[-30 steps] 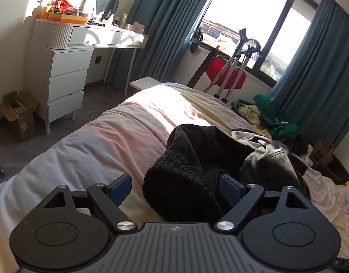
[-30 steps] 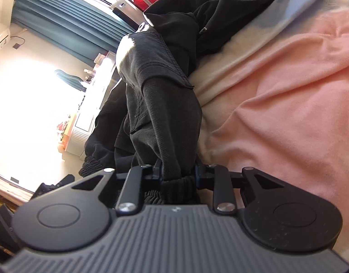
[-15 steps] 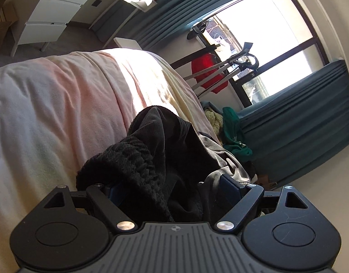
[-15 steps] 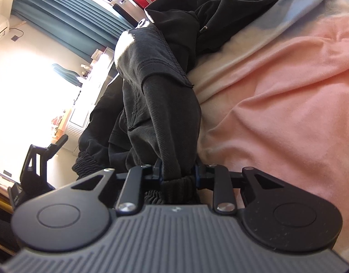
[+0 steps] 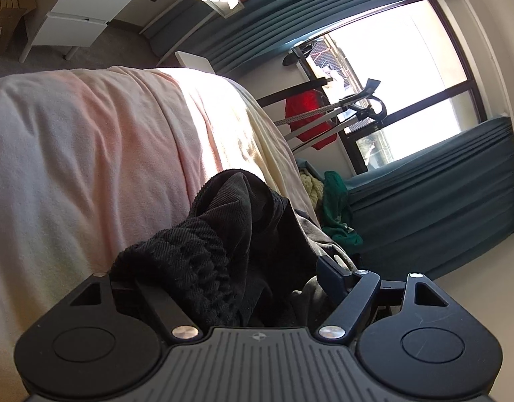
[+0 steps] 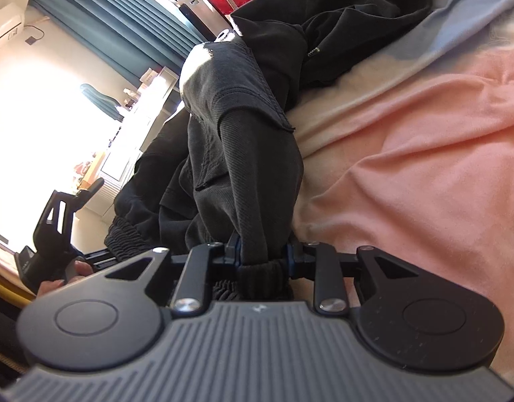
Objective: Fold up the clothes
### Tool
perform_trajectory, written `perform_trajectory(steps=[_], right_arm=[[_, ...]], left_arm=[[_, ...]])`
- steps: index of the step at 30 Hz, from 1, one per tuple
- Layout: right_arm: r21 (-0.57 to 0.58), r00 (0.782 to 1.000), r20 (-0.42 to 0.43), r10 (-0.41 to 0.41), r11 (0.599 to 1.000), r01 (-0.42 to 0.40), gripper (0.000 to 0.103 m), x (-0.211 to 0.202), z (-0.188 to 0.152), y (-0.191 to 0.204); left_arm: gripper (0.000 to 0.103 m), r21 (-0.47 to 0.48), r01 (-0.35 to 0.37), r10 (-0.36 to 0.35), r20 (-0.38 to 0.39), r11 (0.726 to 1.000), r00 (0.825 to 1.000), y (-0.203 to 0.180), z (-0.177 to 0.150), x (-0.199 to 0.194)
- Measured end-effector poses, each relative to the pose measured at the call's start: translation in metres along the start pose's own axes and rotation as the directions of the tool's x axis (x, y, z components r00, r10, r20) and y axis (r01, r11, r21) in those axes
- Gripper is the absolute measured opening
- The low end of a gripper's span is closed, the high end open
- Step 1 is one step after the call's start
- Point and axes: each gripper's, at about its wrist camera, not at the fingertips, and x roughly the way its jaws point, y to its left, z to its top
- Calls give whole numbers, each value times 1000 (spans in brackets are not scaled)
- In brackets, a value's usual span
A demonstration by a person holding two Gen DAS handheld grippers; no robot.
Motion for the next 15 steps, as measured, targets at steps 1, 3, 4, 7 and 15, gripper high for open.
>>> perform_trajectory(steps=[1,3,4,7,15], right_arm=[[-12,1000,-6,5,1000,-6,27,1,-1,1],[-23,1000,-1,20,1000,-20,27,1,-3,3],[-34,1000,-2,28,999,-28,27,1,-4,5],[-47,998,-14,61,997,-61,27,2,-11,12],[-191,964,-63,256,945,-264,26,42,-16,106]], left_arm=[[55,7,-14,14,5,1000,1000,-1,1,6],[24,16,-36,35,34,999,999,-3,7,14],[12,19,-40,39,54,999,998,-6,13,14],[9,23,-38,35,109,999,993,-19,33,12],[8,166,-56,28,168,985,985,-112,150,13]])
